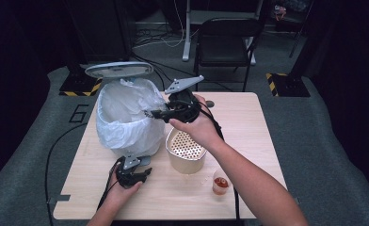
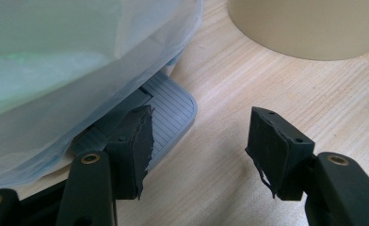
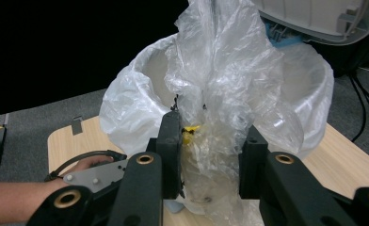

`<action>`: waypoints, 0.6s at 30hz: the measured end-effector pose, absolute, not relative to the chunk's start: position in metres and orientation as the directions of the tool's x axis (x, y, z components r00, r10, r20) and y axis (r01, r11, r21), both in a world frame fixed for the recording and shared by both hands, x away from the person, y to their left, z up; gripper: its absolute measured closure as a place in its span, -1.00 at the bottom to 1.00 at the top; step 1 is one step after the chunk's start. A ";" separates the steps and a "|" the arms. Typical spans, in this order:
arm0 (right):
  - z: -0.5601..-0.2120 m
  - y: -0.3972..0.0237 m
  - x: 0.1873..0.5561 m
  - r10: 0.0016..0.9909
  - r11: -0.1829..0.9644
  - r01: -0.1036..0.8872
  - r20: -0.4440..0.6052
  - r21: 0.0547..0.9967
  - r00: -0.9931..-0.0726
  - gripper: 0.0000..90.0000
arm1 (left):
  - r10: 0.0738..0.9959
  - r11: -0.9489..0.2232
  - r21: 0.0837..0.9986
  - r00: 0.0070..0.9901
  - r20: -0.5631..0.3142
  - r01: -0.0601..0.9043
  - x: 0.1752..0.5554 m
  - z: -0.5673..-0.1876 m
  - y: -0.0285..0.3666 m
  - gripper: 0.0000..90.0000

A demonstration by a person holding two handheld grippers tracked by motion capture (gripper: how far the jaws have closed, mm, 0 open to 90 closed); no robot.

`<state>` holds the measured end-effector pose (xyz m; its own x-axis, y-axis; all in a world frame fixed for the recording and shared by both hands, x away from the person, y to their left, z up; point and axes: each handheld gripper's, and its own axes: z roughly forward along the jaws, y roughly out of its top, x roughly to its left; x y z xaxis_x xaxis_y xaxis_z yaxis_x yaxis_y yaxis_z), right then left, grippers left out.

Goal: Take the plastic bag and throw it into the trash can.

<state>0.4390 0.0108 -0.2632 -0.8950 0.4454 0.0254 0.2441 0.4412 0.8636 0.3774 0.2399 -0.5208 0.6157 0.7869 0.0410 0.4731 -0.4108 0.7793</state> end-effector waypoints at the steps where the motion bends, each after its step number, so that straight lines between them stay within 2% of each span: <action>1: -0.263 0.012 0.439 0.443 0.442 0.243 0.025 0.863 -0.896 0.53 | 0.786 -0.412 0.780 0.616 0.043 0.471 0.378 -0.521 0.240 -0.09; 18: -0.271 0.049 0.450 0.425 0.457 0.233 0.020 0.858 -0.905 0.53 | 0.787 -0.428 0.780 0.613 0.073 0.457 0.378 -0.520 0.241 -0.09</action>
<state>0.4495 0.0485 -0.2710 -0.9052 0.4245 0.0198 0.2332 0.4574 0.8581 0.3783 0.2412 -0.5202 0.6131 0.7866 0.0729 0.4567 -0.4282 0.7798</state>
